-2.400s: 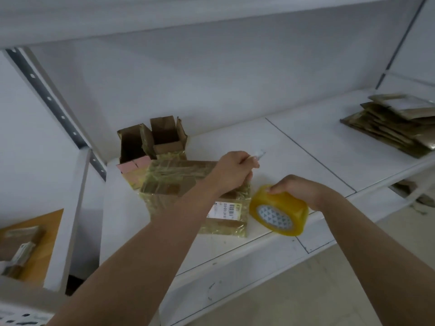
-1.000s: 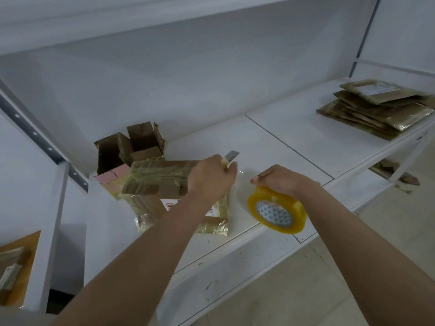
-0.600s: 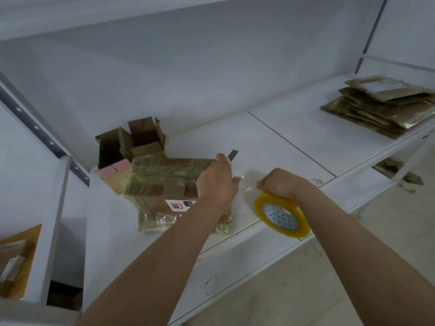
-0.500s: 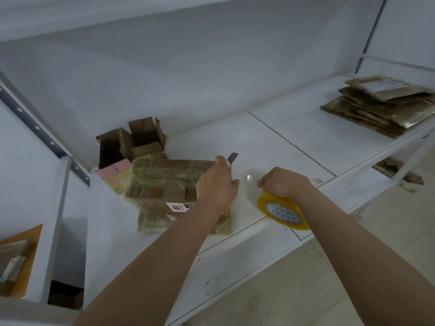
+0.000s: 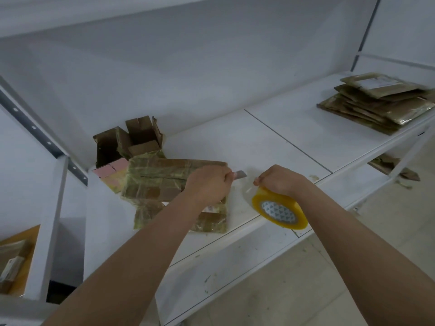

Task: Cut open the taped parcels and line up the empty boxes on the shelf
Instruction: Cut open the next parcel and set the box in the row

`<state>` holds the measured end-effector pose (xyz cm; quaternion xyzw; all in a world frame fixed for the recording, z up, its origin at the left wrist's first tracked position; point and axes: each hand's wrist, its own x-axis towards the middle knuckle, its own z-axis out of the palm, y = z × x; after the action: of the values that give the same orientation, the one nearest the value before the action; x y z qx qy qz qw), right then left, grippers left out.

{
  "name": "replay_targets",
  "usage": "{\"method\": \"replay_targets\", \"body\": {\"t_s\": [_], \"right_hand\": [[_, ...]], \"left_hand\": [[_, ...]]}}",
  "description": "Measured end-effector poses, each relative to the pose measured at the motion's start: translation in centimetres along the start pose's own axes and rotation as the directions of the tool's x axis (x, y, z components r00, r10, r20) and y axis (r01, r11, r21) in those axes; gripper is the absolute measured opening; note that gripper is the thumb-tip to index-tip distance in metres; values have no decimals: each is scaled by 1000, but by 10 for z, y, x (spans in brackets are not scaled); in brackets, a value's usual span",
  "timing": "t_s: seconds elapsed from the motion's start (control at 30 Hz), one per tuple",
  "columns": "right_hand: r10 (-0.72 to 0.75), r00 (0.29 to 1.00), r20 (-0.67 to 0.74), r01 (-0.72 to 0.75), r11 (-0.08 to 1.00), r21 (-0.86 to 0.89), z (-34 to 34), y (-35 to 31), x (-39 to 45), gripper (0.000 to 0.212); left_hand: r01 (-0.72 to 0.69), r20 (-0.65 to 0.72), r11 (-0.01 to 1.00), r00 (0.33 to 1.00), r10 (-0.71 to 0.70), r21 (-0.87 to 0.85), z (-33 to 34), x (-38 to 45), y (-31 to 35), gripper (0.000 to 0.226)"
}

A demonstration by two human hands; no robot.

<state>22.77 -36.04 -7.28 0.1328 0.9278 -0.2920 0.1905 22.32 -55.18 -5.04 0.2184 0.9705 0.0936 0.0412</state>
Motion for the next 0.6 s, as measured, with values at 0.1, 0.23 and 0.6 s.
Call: {"method": "replay_targets", "body": {"t_s": [0.1, 0.23, 0.6], "right_hand": [[-21, 1000, -5, 21, 1000, 23, -1, 2, -1, 44], [-58, 998, -21, 58, 998, 23, -4, 2, -5, 42], [-20, 1000, 3, 19, 994, 109, -1, 18, 2, 44]], "left_hand": [[-41, 70, 968, 997, 24, 247, -6, 10, 8, 36], [6, 98, 871, 993, -62, 491, -3, 20, 28, 25], [69, -213, 998, 975, -67, 2, -1, 2, 2, 33]]}}
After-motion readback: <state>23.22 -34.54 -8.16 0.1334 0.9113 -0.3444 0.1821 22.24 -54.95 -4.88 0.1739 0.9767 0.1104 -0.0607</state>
